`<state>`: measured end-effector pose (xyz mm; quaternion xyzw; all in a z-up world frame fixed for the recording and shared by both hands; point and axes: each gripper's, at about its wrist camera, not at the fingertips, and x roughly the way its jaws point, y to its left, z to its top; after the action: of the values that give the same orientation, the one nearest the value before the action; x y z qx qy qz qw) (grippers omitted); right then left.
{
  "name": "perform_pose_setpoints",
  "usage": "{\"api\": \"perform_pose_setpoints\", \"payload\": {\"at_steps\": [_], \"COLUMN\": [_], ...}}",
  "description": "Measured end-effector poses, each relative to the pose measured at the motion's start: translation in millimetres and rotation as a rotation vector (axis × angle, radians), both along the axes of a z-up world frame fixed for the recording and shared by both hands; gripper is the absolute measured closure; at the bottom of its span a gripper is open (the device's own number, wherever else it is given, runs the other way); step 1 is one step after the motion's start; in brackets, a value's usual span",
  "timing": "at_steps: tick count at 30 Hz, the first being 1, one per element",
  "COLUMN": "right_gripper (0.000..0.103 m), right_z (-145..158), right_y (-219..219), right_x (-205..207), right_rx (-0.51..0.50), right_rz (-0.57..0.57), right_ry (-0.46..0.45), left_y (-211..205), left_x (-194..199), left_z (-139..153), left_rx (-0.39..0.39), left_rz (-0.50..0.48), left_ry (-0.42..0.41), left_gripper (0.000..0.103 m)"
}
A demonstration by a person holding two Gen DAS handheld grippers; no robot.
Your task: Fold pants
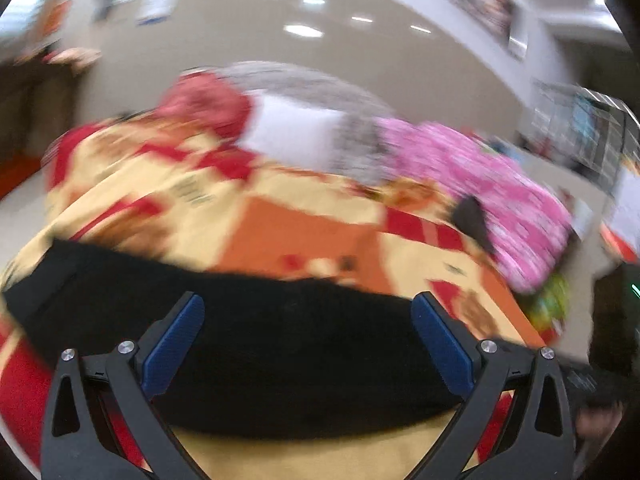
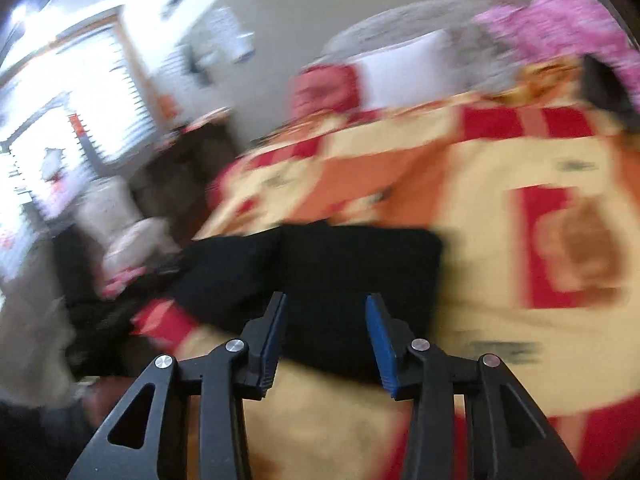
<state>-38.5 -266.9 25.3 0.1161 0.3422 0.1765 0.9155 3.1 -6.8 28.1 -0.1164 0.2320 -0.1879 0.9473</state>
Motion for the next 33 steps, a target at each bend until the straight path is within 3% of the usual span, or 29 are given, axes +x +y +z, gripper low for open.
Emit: {"api": "perform_pose_setpoints", "payload": {"at_steps": [2,3,4,5,6,7,11,14,17,18,20,22,25,29,31,33], "right_gripper": [0.059,0.060,0.065,0.069,0.083,0.096,0.099,0.099,0.101,0.102,0.102,0.098,0.097,0.095,0.095,0.095], "right_z": [-3,-5,-7,-9,-10,-10,-9,-7,-36,-37,-35,-34,-22,5,-4,-28], "right_y": [-24,-34,-44,-48,-48,-46,-20,-1,15,16,17,18,4,6,14,20], "right_x": [6,10,15,19,23,30,56,76,99,100,101,98,84,39,28,34], "right_rx": [-0.036,-0.029,-0.015,-0.009,-0.014,-0.031,-0.088,-0.108,-0.186,-0.189,-0.185,-0.191,-0.118,-0.120,-0.156,-0.178], "right_rz": [-0.117,-0.153,-0.166,-0.167,-0.161,-0.148,-0.111,-0.052,-0.030,-0.036,-0.049,-0.032,-0.035,0.037,0.061,0.067], "right_ry": [0.021,0.038,0.044,0.041,0.038,0.036,0.019,0.023,0.147,0.112,0.131,0.132,0.118,0.033,0.072,0.155], "left_y": [-18,-22,-25,-29,-33,-35,-29,-31,-37,-36,-35,-32,-26,-37,-46,-41], "left_x": [14,20,29,41,50,59,81,77,74,76,78,77,56,22,31,37], "left_z": [6,5,4,-1,-4,-11,-37,-38,-37,-37,-38,-37,-23,-13,-34,-41], "left_rx": [0.039,0.035,0.021,0.023,0.034,0.059,0.107,0.135,0.169,0.163,0.149,0.135,0.137,0.162,0.208,0.157], "left_rz": [-0.118,-0.161,-0.201,-0.230,-0.236,-0.225,-0.130,-0.110,-0.096,-0.096,-0.103,-0.107,-0.103,-0.203,-0.204,-0.204], "left_ry": [-0.026,-0.022,0.001,0.056,0.103,0.153,0.314,0.310,0.305,0.307,0.313,0.311,0.270,0.241,0.321,0.320], "left_gripper": [0.000,0.011,0.035,0.050,0.086,0.103,0.103,0.102,0.101,0.101,0.101,0.102,0.101,0.091,0.086,0.086]}}
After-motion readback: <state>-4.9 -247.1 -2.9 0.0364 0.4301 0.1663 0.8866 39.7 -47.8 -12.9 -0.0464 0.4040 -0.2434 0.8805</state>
